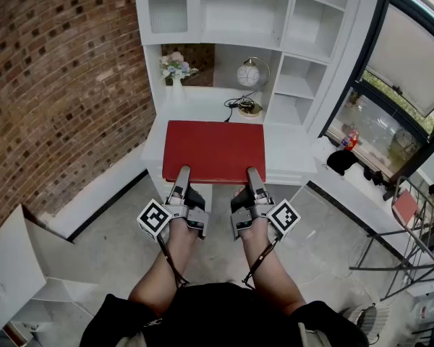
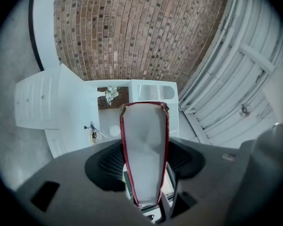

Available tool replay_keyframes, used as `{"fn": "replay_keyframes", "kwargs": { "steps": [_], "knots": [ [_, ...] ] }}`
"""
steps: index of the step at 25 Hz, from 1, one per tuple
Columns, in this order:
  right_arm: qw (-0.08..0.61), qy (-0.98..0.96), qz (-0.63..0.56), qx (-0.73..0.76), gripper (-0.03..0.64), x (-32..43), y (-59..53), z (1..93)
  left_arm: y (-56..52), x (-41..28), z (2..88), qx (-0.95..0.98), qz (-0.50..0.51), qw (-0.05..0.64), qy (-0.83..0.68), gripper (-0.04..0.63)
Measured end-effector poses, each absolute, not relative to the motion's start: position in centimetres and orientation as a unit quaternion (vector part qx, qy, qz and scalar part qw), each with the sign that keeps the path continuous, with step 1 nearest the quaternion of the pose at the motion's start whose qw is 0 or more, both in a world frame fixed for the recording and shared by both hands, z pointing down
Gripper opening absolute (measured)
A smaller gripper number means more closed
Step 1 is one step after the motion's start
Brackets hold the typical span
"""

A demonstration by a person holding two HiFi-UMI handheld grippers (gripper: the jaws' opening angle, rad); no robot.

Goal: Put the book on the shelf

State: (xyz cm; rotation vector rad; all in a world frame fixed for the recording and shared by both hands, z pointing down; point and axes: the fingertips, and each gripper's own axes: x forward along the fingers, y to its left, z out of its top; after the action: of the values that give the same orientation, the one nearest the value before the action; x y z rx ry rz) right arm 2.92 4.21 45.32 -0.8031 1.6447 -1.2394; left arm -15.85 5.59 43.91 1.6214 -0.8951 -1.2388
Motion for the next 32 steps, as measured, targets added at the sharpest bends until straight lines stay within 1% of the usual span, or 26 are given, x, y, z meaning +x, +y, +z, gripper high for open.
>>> {"fn": "replay_keyframes", "kwargs": {
  "steps": [12,19,32],
  "knots": [
    [0.452,0.669,-0.488,-0.332,0.258,5.3,4.5,45.5,5.7,-13.7,44.7,0.652,-0.496,0.449,-0.356,0.247],
    [0.454,0.677,-0.479,-0.325,0.259,7.7,4.2,44.7,5.8,-11.1,43.4,0.654,-0.506,0.442,-0.348,0.247],
    [0.442,0.683,-0.492,-0.311,0.259,13.2,3.7,45.2,6.2,-5.6,44.1,0.646,-0.511,0.433,-0.366,0.247]
  ]
}}
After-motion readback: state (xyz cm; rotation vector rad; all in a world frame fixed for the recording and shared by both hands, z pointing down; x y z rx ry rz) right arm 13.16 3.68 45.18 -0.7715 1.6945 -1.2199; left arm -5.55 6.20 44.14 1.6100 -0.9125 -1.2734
